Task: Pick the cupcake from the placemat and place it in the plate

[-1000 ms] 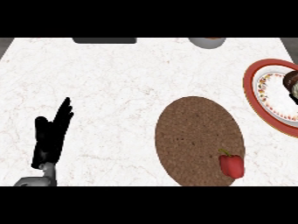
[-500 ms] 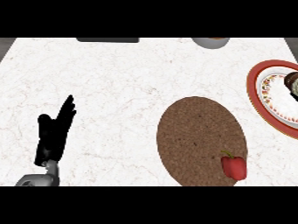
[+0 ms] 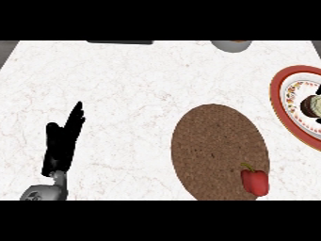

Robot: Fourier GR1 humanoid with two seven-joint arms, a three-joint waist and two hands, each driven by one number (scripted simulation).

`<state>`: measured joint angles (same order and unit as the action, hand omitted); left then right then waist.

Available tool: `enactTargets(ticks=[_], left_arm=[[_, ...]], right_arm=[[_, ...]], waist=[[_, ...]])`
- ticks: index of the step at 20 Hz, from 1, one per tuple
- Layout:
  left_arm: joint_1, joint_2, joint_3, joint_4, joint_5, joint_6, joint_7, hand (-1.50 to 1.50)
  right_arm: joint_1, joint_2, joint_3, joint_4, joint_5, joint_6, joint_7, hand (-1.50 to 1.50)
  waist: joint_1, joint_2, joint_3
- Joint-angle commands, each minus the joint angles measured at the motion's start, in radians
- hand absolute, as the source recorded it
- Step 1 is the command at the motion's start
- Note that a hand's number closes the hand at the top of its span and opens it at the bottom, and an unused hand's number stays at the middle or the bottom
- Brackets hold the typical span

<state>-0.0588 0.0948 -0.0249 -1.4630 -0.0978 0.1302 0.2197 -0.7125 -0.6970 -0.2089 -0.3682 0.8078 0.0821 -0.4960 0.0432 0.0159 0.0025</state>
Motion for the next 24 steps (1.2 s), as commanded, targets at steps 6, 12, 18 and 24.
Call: enactTargets(ticks=[6,12,18,24], left_arm=[[-0.018,-0.005,0.023,0.011,0.011,0.008,0.014,0.00],[0.022,0.001,0.003,-0.027,0.005,-0.006,0.016,0.00],[-0.013,-0.008,0.025,0.045,0.012,-0.001,-0.024,0.00],[0.021,0.001,0.005,-0.033,0.017,-0.023,0.013,0.00]], right_arm=[[-0.031,-0.037,-0.036,0.133,-0.036,0.102,-0.287,-1.50],[-0.100,-0.053,-0.264,0.197,-0.281,0.311,-0.359,-1.50],[-0.052,-0.127,-0.318,0.252,-0.347,0.499,-0.384,-1.50],[0.000,-0.150,-0.316,0.234,-0.362,0.568,-0.412,-1.50]], waist=[[-0.011,-0.001,0.002],[-0.010,-0.002,0.004],[-0.019,0.005,0.002],[-0.006,0.000,0.004]])
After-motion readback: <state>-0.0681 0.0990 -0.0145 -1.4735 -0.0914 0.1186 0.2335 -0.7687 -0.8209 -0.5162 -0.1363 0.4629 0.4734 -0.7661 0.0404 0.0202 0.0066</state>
